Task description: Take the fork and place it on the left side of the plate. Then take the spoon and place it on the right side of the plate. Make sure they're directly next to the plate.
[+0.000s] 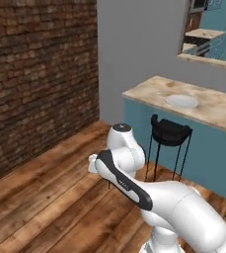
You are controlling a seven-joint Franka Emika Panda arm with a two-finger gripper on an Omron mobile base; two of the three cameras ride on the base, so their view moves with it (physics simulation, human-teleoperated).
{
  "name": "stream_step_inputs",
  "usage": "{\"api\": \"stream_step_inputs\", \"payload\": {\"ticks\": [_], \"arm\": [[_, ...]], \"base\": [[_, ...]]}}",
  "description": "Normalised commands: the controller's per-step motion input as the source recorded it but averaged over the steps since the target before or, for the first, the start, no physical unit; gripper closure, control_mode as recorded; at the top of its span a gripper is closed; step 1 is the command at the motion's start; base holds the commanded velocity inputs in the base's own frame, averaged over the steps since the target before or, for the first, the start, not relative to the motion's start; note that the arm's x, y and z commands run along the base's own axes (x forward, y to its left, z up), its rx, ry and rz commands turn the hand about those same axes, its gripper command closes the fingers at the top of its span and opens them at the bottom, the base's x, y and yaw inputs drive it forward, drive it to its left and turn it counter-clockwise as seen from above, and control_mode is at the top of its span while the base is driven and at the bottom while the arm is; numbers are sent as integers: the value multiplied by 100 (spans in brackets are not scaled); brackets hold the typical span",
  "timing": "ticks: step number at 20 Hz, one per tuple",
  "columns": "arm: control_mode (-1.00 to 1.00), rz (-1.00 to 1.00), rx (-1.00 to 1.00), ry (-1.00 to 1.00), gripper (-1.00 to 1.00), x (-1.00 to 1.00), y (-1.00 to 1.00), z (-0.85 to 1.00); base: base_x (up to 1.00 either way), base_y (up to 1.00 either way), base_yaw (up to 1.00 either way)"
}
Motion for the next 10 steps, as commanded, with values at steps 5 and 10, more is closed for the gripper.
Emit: {"api": "stream_step_inputs", "payload": {"ticks": [5, 10], "arm": [[100, 0, 0, 0, 100, 0, 0, 0], [100, 0, 0, 0, 100, 0, 0, 0]], "base": [[100, 0, -47], [100, 0, -41]]}}
